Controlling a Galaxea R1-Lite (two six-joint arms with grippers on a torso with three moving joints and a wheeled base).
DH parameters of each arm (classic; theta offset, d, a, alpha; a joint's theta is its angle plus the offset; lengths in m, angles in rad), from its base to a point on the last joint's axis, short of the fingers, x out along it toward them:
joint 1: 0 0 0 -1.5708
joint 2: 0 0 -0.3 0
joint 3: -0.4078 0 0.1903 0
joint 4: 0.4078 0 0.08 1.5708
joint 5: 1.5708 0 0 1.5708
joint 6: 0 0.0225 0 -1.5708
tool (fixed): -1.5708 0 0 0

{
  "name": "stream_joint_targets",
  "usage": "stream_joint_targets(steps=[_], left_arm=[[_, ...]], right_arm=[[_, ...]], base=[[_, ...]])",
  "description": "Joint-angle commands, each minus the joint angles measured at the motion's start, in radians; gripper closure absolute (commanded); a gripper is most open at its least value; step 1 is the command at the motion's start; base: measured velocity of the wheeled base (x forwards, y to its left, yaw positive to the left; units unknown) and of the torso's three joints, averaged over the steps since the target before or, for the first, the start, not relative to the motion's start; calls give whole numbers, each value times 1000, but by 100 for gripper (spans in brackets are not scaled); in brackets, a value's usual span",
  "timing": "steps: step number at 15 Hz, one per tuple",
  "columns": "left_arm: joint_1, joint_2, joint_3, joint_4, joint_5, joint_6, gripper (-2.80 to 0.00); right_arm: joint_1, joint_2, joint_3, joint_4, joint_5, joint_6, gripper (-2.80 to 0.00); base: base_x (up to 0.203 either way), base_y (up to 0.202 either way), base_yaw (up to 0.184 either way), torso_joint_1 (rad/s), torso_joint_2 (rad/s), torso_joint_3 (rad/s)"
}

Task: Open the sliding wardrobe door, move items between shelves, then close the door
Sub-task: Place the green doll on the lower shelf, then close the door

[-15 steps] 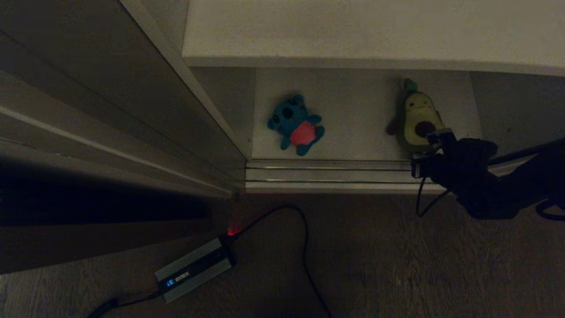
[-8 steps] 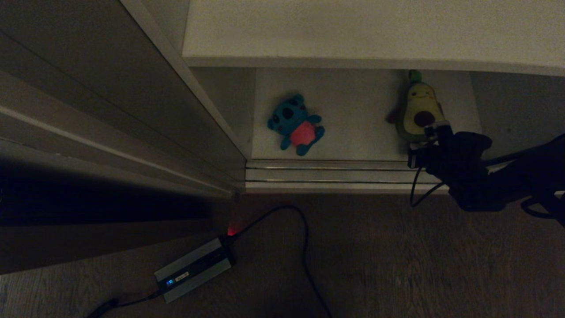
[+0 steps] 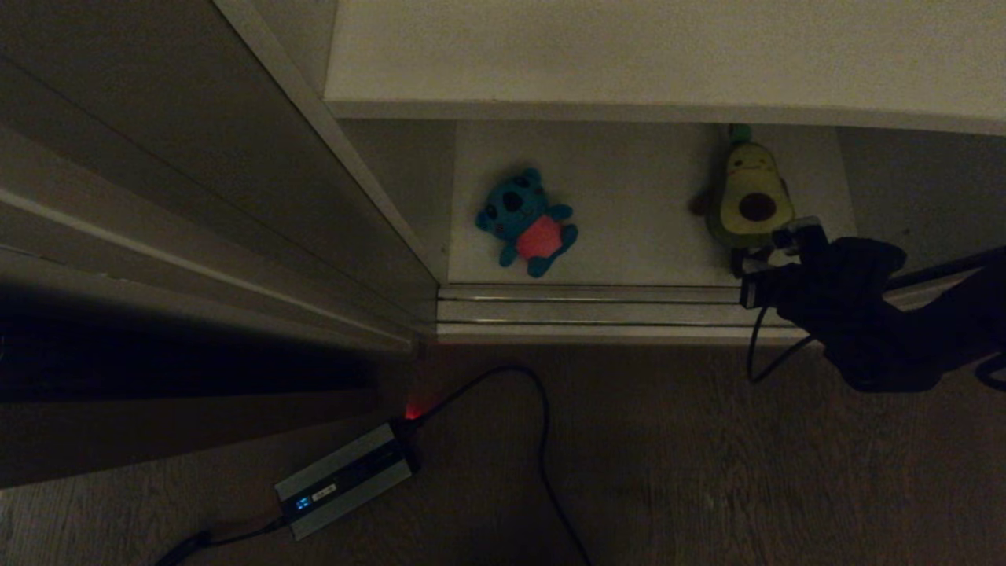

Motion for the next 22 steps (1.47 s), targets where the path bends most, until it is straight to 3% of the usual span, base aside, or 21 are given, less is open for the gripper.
stream_joint_targets(steps=[1, 5, 10, 12, 18, 20, 22], left_arm=[[0, -3, 0, 0, 0, 0, 0], [0, -2, 0, 0, 0, 0, 0], [0, -3, 0, 0, 0, 0, 0], [0, -3, 0, 0, 0, 0, 0], [0, -3, 0, 0, 0, 0, 0], [0, -3, 0, 0, 0, 1, 0], [0, -3, 0, 0, 0, 0, 0]], right_arm=[[1, -208, 146, 10, 16, -3, 0], [8, -552, 474, 80, 85, -15, 0], [12, -1062, 812, 244, 112, -22, 0], [13, -1295, 883, 375, 112, -24, 0], [11, -1929, 940, 973, 99, -16, 0], [19, -2079, 981, 1076, 74, -3, 0], [26, -2190, 1086, 1092, 36, 15, 0]], base=[[0, 0, 0, 0, 0, 0], [0, 0, 0, 0, 0, 0], [0, 0, 0, 0, 0, 0], [0, 0, 0, 0, 0, 0], [0, 0, 0, 0, 0, 0], [0, 0, 0, 0, 0, 0], [0, 0, 0, 0, 0, 0]])
